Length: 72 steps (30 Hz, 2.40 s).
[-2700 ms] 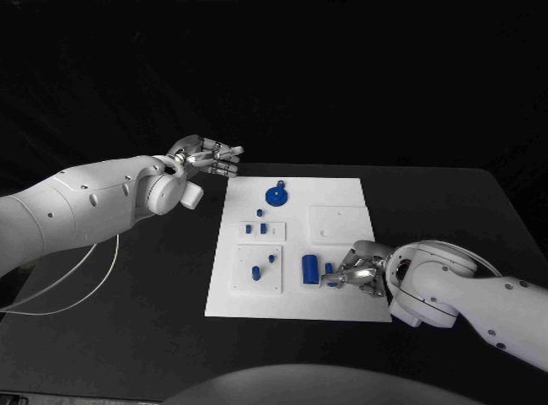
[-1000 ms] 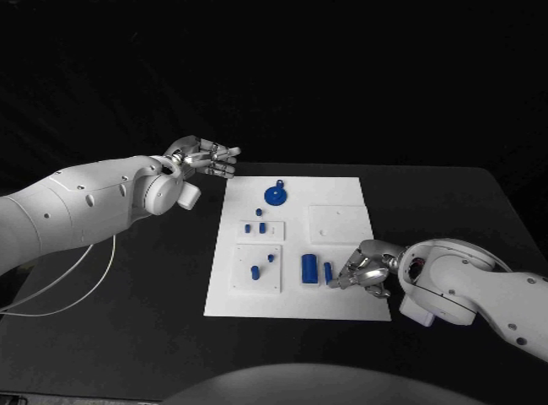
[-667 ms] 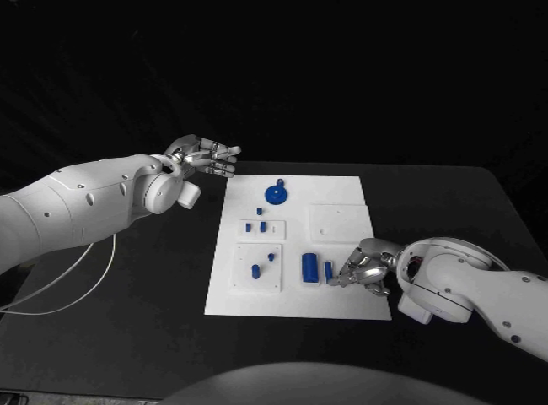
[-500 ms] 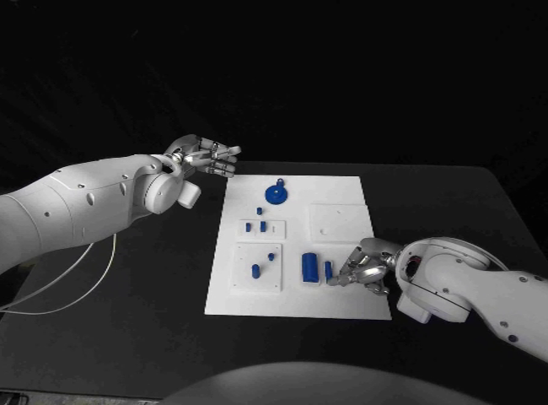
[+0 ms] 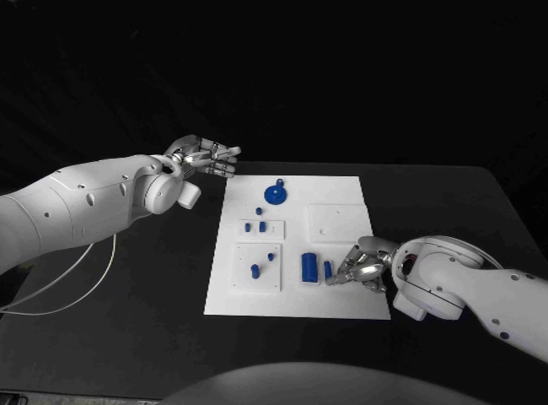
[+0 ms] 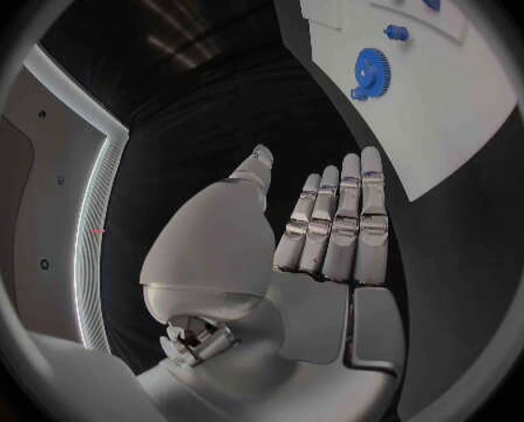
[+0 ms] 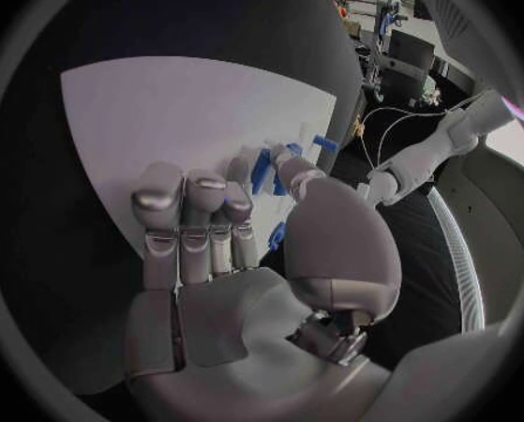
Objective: Assemble the parts on the task board
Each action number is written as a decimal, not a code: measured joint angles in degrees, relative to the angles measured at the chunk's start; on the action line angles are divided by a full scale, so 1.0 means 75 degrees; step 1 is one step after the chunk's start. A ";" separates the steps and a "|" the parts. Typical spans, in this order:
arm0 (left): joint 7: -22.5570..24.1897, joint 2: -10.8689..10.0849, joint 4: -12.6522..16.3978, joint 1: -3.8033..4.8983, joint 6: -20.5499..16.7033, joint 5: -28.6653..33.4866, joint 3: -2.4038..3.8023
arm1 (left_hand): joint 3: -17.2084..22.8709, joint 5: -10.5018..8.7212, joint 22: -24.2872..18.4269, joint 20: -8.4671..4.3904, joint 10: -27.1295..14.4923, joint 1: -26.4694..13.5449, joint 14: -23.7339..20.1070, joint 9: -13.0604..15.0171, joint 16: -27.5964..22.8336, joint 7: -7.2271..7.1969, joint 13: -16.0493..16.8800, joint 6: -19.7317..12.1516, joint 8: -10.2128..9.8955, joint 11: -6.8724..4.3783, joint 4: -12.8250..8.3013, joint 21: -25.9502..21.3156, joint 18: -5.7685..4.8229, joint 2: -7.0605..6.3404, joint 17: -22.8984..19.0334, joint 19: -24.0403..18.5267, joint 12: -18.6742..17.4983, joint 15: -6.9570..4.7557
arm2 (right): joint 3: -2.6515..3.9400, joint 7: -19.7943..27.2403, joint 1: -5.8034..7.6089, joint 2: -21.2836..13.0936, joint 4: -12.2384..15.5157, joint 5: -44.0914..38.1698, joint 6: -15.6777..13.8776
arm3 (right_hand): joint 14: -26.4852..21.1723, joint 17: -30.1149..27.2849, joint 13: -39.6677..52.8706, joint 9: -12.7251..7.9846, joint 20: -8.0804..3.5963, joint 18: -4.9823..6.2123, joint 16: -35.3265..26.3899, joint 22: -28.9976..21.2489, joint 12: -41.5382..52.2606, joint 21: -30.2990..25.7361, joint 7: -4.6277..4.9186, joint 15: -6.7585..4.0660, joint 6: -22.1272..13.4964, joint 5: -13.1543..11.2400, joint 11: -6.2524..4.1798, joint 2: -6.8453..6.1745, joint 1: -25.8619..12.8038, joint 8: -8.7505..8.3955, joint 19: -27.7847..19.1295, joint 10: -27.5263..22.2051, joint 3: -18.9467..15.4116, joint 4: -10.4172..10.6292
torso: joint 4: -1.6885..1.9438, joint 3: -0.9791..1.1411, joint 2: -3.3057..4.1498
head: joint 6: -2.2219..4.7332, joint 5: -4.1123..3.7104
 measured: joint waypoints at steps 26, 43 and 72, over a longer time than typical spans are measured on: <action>-0.0006 -0.0005 0.0003 0.0000 0.0008 -0.0003 -0.0009 | 0.0000 0.0000 -0.0009 0.0000 0.0000 0.0000 0.0000 0.0000 0.0000 0.0000 0.0000 0.0000 0.0000 0.0000 0.0000 0.0000 0.0000 0.0000 0.0000 0.0000 0.0000 0.0000 | 0.0010 -0.0030 -0.0009 0.0037 -0.0185 0.0095 -0.0183 | 0.0000 -0.0022 0.0010 0.0008 0.0000 -0.0001 0.0000 0.0000 0.0000 0.0004 -0.0049 0.0000 0.0050 0.0513 0.0000 -0.0059 -0.0165 0.0052 0.0000 -0.0001 -0.0508 0.0333 | -0.0001 0.0001 -0.0002 | 0.0081 -0.0039; 0.0332 0.0087 -0.0040 -0.0002 -0.0723 0.0195 -0.0012 | -0.0130 0.0000 0.0025 -0.0069 0.0202 0.0057 0.0086 0.0000 0.0000 -0.0083 0.0000 0.0441 0.0000 -0.0088 -0.0361 0.0055 0.0000 0.0232 0.0017 0.0069 0.0000 -0.0086 | 0.0664 0.1211 0.0460 0.0408 -0.1686 0.0964 -0.1072 | 0.0000 -0.0058 -0.0056 -0.0121 0.0000 -0.0001 -0.0037 0.0000 -0.0030 -0.0046 0.0088 0.0000 -0.0090 0.2235 0.0029 0.0561 0.0072 0.0044 0.0000 -0.0029 -0.2807 0.0557 | -0.0015 -0.0025 -0.0082 | 0.0803 -0.0298; 0.0975 0.0384 0.0070 -0.0071 -0.1525 0.0885 0.0098 | -0.0524 -0.0162 -0.0444 -0.0640 -0.4256 -0.2376 -0.3618 -0.0305 -0.0338 -0.0881 -0.0298 -0.4563 -0.0272 -0.0836 -0.1134 -0.0351 -0.0400 0.0533 -0.0363 -0.3315 -0.0298 -0.0729 | 0.0761 0.5335 0.1253 0.1884 -0.5159 0.4139 -0.2787 | -0.6834 -0.7524 -0.8936 -0.8611 0.1439 -0.0136 -0.6748 -0.9388 -0.8178 -0.6594 0.0539 0.1246 -0.6586 0.0101 0.0952 0.1489 -0.1441 -0.0314 -0.7527 -0.5930 -0.2995 -0.0793 | 0.0042 -0.0034 -0.0278 | 0.2295 -0.0427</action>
